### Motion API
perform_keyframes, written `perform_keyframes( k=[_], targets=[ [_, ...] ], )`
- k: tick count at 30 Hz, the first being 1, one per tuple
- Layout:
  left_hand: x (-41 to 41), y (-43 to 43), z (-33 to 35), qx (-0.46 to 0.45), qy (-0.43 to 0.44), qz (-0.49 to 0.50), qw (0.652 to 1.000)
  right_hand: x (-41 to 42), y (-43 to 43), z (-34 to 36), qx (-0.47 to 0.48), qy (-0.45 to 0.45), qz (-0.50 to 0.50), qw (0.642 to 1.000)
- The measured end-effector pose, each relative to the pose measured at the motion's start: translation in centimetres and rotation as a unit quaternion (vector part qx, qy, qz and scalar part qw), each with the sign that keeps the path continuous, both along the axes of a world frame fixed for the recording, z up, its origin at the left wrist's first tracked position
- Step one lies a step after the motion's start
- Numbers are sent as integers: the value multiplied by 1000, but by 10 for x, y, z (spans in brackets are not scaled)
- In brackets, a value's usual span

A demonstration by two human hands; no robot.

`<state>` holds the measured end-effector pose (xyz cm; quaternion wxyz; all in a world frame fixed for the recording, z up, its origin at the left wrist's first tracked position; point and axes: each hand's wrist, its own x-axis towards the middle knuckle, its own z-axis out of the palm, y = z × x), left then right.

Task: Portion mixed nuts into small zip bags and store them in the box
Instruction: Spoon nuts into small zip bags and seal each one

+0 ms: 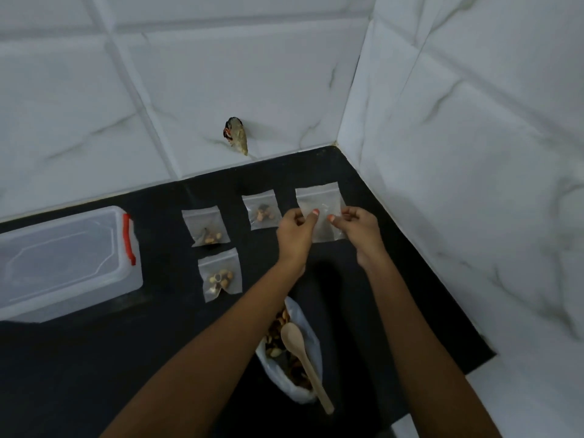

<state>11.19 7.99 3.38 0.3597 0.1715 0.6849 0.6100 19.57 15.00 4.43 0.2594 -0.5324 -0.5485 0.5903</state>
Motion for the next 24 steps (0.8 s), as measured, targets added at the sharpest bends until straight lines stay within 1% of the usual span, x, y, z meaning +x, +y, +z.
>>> perform_keyframes(
  k=[4, 8, 11, 14, 18, 21, 24],
  targets=[
    [3, -56, 20, 17, 47, -26, 998, 13, -54, 18, -28, 33, 27, 999],
    [5, -110, 32, 17, 70, -55, 996, 24, -111, 21, -59, 54, 63, 995],
    [8, -142, 36, 8, 71, -91, 993, 32, -146, 18, -67, 61, 88, 992],
    [8, -173, 35, -17, 71, -131, 989, 42, -173, 16, -71, 86, 88, 990],
    [1, -209, 28, -80, 89, -187, 975, 51, -188, 19, -46, 91, 84, 991],
    [-4, -231, 25, -104, 107, -224, 963, 54, -197, 23, 13, 53, 150, 987],
    [-12, -246, 24, -121, 112, -243, 956, 54, -208, 22, 27, 31, 183, 982]
  ],
)
